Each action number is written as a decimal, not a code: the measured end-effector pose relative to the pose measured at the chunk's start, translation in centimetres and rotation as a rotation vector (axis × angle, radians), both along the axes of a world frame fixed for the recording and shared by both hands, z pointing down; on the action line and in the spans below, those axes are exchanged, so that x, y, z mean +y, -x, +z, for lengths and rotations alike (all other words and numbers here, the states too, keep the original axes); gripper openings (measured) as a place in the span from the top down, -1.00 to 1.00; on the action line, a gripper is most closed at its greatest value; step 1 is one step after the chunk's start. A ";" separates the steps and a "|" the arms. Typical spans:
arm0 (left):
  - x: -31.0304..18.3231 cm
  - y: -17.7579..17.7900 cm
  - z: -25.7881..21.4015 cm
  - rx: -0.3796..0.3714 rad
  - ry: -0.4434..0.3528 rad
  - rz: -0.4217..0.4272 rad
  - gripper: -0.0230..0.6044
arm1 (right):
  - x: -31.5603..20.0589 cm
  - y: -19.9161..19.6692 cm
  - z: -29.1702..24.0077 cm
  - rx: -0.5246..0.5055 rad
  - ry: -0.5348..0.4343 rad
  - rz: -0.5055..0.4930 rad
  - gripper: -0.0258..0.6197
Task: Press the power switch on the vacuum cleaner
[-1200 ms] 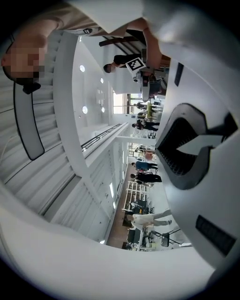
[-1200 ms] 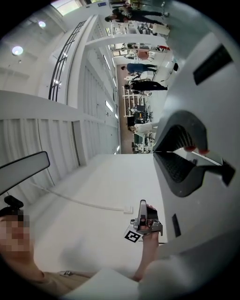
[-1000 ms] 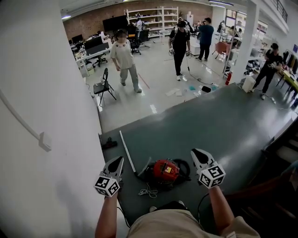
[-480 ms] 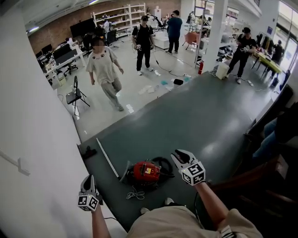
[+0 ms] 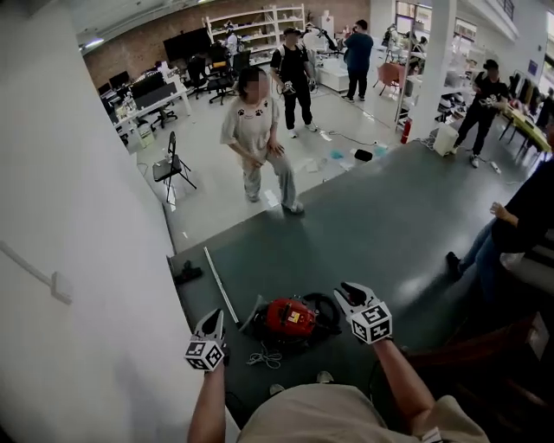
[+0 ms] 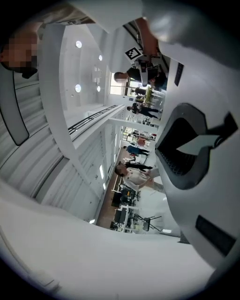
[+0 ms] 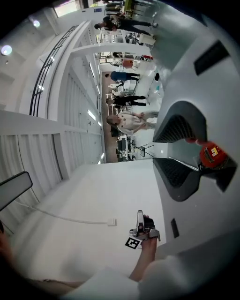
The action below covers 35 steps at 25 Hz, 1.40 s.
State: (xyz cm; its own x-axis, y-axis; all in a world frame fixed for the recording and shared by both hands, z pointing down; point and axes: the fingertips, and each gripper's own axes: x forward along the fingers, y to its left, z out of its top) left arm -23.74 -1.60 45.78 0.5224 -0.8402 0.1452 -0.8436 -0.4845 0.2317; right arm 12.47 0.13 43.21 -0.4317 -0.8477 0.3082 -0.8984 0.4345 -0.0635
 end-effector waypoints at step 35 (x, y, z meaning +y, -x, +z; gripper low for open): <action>-1.6 -18.5 -2.5 -0.001 0.081 0.334 0.91 | -5.1 12.6 0.3 -0.110 0.084 -0.188 0.65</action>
State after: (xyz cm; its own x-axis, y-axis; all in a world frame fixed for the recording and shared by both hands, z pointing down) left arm -5.22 -3.22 43.23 0.7668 -0.6083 0.2050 -0.6415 -0.7144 0.2796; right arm -0.10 -4.96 43.51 -0.6143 -0.7229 0.3164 -0.7881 0.5823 -0.1996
